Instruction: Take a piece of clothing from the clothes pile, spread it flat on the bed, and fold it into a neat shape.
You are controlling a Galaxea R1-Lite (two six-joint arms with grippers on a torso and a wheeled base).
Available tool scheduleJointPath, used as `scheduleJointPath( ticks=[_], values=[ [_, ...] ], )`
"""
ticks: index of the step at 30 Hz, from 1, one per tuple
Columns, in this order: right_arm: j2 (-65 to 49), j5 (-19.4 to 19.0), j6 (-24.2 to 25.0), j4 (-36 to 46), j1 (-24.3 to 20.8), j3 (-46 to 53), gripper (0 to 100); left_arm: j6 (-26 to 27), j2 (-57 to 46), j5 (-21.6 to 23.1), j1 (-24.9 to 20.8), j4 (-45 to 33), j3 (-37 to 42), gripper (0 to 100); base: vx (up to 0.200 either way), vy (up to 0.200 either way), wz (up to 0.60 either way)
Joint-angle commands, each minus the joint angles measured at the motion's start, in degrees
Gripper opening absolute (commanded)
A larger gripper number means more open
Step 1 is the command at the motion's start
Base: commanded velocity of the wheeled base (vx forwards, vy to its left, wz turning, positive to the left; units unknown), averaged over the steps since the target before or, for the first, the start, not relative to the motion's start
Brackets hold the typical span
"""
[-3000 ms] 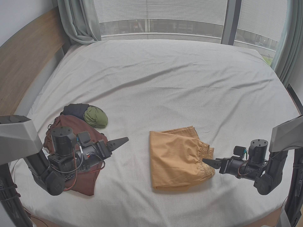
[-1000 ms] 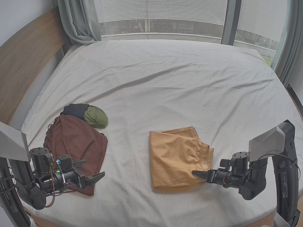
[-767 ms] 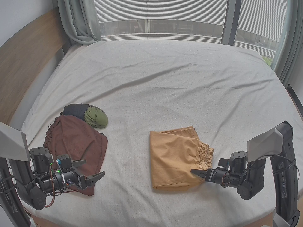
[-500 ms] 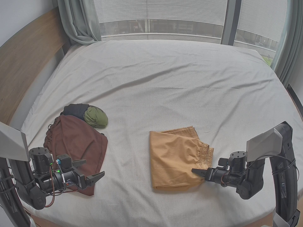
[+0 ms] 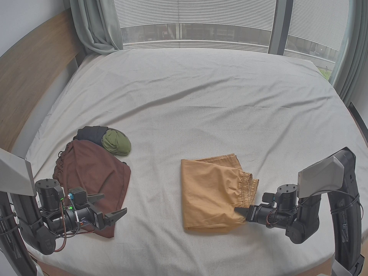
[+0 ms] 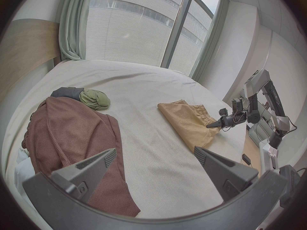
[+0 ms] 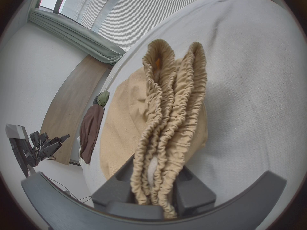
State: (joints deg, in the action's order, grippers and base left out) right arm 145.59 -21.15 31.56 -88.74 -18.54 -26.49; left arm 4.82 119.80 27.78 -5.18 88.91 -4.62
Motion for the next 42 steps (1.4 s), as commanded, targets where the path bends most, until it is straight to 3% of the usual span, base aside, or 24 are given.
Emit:
scheduleJointPath(
  ticks=[1, 24, 42],
  values=[
    [-3.3, -0.1, 0.1, -0.1, -1.4, 0.3, 0, 0.0, -0.6, 0.0, 0.3, 0.0, 0.0, 100, 0.0, 0.0, 0.0],
    [-18.2, -1.9, 3.0, 0.2, -4.9, 1.4, 0, 0.0, -1.2, 0.3, 0.0, 0.0, 1.4, 100, 0.0, 0.0, 0.0],
    [-23.2, -3.4, 4.9, 0.4, -6.6, -4.2, 0, 0.1, -1.1, 0.3, -0.1, 0.0, 1.3, 100, 0.0, 0.0, 0.0]
  ],
)
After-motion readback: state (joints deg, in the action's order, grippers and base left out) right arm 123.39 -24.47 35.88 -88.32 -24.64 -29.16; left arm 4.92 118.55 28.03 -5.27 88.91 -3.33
